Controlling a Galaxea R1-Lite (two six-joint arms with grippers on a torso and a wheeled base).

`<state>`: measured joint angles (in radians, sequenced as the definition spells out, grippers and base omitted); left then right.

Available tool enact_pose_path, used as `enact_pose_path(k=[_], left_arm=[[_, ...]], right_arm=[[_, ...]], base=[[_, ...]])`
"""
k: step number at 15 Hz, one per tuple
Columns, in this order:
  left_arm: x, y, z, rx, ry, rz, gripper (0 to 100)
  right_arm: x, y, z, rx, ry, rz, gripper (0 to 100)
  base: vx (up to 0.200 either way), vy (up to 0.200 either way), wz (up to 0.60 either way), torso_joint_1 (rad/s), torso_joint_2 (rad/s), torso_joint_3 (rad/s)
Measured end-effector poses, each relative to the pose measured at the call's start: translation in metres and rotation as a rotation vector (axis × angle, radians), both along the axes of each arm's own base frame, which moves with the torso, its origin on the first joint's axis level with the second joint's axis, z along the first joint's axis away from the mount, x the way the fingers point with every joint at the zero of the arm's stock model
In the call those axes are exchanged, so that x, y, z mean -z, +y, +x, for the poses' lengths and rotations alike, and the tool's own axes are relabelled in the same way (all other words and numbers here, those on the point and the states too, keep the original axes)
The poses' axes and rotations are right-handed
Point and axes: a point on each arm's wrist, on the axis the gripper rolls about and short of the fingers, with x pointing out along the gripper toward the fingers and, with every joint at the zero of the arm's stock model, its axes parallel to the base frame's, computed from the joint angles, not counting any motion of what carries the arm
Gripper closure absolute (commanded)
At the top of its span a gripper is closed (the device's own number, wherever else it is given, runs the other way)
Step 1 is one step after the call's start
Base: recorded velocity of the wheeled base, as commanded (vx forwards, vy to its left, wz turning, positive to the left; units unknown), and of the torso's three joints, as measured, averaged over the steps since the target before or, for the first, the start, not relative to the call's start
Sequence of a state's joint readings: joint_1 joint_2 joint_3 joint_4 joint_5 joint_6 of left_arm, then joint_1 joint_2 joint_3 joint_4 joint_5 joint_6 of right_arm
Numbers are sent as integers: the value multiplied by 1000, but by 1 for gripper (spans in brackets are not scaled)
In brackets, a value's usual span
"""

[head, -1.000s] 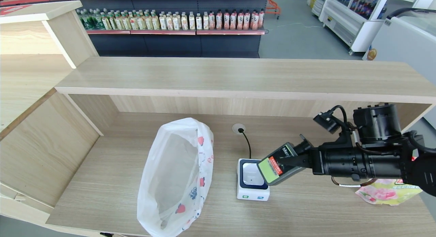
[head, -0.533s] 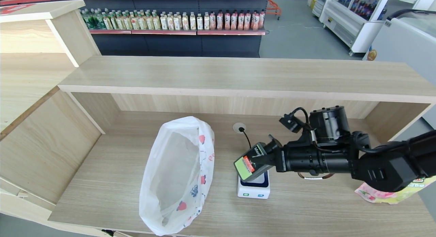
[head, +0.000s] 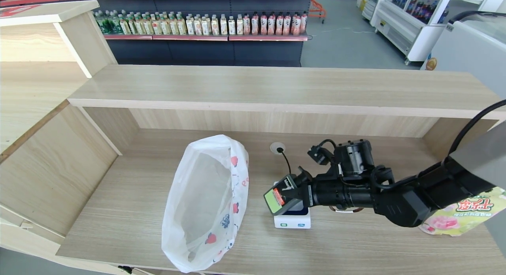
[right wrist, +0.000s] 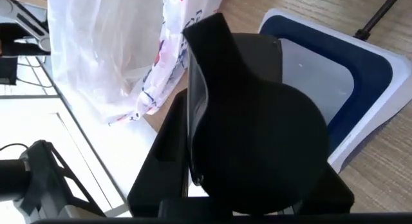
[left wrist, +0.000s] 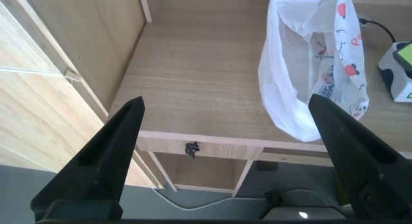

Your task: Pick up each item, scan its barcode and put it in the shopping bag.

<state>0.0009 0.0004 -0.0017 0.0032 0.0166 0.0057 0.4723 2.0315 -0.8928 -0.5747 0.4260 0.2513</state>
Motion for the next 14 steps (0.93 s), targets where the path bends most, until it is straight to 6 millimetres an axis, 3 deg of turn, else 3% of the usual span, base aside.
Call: enact_pose_path(k=[14], left_arm=[[0,0,0,0,0,0,0]], right_arm=[[-12,-11,-16,21,-7,-9,100]], base=[[0,0,0,0,0,0]])
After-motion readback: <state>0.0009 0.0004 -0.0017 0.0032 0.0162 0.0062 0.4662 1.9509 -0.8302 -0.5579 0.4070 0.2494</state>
